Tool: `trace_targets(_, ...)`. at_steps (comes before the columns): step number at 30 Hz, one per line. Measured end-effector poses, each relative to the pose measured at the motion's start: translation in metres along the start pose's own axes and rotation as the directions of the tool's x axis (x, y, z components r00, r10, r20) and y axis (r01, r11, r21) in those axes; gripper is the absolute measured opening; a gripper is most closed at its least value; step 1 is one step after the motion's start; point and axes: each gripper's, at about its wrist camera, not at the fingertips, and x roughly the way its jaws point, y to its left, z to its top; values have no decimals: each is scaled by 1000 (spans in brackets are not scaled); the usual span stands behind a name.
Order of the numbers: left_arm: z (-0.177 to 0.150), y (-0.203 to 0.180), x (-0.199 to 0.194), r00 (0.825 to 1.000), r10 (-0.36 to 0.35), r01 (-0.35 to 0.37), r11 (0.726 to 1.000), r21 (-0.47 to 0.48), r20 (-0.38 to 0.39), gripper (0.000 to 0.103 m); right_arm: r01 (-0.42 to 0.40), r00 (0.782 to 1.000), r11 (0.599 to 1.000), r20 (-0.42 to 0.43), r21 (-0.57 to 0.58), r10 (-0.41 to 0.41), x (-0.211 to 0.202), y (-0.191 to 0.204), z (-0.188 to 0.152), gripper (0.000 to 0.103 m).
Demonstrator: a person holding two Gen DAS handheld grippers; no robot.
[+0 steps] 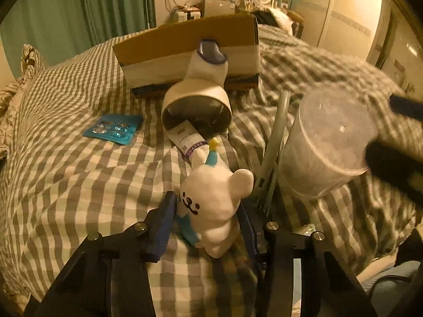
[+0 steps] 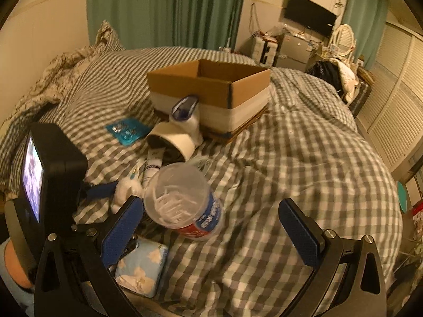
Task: Organize objects
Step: 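Grasp the white bear figurine with the left tool while the right tool grasps the clear tub, then carry the bear and tub over the box and open both tools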
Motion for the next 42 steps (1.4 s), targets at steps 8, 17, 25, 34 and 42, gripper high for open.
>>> trace_targets(8, 15, 43, -20, 996, 66, -62, 996, -67, 59, 47, -19, 999, 997, -41, -69, 16, 25, 22, 3, 99)
trace_targets(17, 21, 40, -37, 990, 85, -80, 996, -51, 110, 47, -45, 998, 995, -46, -87, 41, 27, 21, 3, 65)
trace_targets(25, 61, 38, -74, 966, 117, -109, 993, -46, 232, 47, -70, 993, 995, 88, -71, 77, -9, -3, 46, 64)
trace_targets(34, 155, 51, -75, 940, 147, -133, 989, -67, 307, 47, -105, 965, 993, 237, -61, 117, -21, -34, 152, 63)
trace_targets(42, 242, 59, -5, 951, 173, -158, 984, -81, 255, 47, -164, 966, 986, 207, 18, 156, 52, -62, 246, 63)
